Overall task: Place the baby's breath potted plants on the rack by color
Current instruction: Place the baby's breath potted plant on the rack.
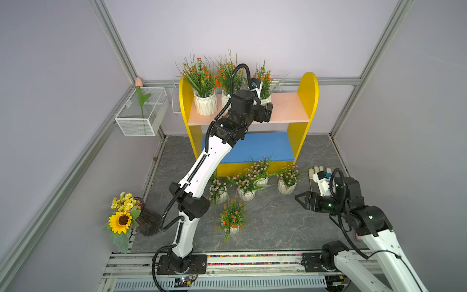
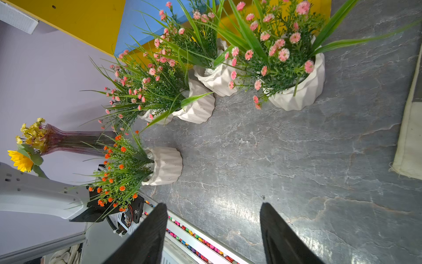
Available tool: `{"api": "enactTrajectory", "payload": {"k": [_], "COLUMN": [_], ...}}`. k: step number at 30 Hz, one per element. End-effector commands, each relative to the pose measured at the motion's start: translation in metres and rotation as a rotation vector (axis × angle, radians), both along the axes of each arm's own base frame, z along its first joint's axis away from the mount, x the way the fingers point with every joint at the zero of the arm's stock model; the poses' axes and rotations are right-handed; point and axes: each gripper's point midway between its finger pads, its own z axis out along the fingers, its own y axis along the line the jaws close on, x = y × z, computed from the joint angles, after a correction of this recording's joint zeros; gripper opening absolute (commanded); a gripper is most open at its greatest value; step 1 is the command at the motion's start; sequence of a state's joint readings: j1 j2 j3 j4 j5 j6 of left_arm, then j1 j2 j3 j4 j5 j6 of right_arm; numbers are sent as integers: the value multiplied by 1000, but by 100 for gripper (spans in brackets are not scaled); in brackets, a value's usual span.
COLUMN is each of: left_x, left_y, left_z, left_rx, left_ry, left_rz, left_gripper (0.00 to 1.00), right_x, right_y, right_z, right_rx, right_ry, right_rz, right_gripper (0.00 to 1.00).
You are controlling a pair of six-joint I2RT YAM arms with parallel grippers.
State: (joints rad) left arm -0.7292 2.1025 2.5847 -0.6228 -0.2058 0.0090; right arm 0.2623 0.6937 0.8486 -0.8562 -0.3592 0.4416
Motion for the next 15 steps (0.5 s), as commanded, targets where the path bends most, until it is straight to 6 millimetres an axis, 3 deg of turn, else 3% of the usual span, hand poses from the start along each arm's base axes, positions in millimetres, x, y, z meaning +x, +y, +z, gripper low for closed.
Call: {"api": "enactTrajectory", "payload": {"k": [1,15], "left_x": [-4,-33], "left_y": [5,3], "left_z": [22,18], "left_rx": [-55,-56], "left_ry": [-37,-44], "left_rz": [-8,-37], "left_gripper": [100,100], "right_x": [-3,-3], "right_y": [-3,-6], "right_z": [-1,-3], "right_rx": [-5,-11], "right_ry": [-2,-13], "right_rz": [-14,-23], "right_gripper": [69,75]}}
